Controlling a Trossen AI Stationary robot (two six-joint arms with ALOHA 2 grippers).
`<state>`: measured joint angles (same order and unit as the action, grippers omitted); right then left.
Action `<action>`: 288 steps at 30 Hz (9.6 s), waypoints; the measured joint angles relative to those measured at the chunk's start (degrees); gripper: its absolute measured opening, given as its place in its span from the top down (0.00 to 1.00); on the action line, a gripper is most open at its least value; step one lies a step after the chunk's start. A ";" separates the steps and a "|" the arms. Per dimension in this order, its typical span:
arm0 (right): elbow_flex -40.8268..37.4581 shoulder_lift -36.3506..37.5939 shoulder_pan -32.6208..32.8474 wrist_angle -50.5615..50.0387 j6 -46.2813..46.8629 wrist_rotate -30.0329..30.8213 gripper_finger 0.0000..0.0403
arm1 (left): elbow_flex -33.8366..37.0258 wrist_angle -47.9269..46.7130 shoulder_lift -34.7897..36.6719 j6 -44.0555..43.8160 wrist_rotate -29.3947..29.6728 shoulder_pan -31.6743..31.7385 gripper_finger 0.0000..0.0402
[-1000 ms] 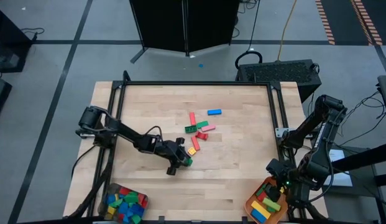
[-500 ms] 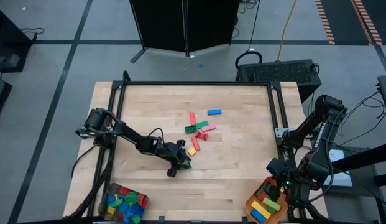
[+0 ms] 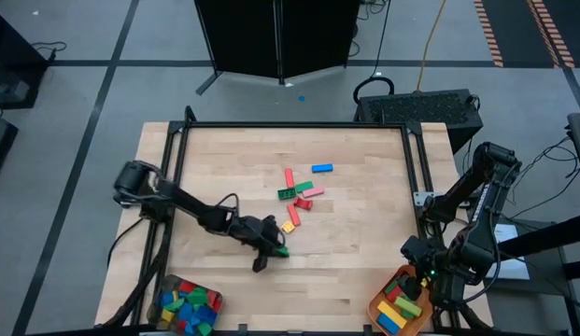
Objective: Sort blocks by size
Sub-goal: Put the green triangular block into the black bin, then put the yellow square game piece into the black bin, then put the green semicircle game piece into the black bin, then put the red arch block into the orange bin
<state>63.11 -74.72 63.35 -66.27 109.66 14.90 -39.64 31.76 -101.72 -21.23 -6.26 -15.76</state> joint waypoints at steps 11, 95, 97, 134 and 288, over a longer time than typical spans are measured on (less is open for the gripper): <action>0.00 0.00 0.00 -0.52 -2.79 0.13 0.25 | -0.04 -32.55 26.07 -22.69 3.06 -23.86 0.84; 0.00 -9.60 0.02 3.70 -3.88 0.35 0.25 | -12.87 -18.26 -14.92 -21.51 45.17 -3.36 0.32; 0.00 -9.60 0.02 3.70 -3.88 0.33 0.25 | -12.85 -18.65 -15.23 -21.83 44.17 -2.86 0.37; 0.00 -9.55 0.02 2.87 -5.37 3.27 0.25 | -12.55 -74.04 28.25 -55.58 8.74 -47.77 0.68; 0.00 9.07 -33.40 16.88 -51.36 10.72 0.25 | -4.91 -33.19 25.36 -11.41 33.13 11.27 0.25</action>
<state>63.11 -65.64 29.95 -49.39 58.30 25.62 -44.55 -1.43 -76.36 -32.64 26.88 -4.49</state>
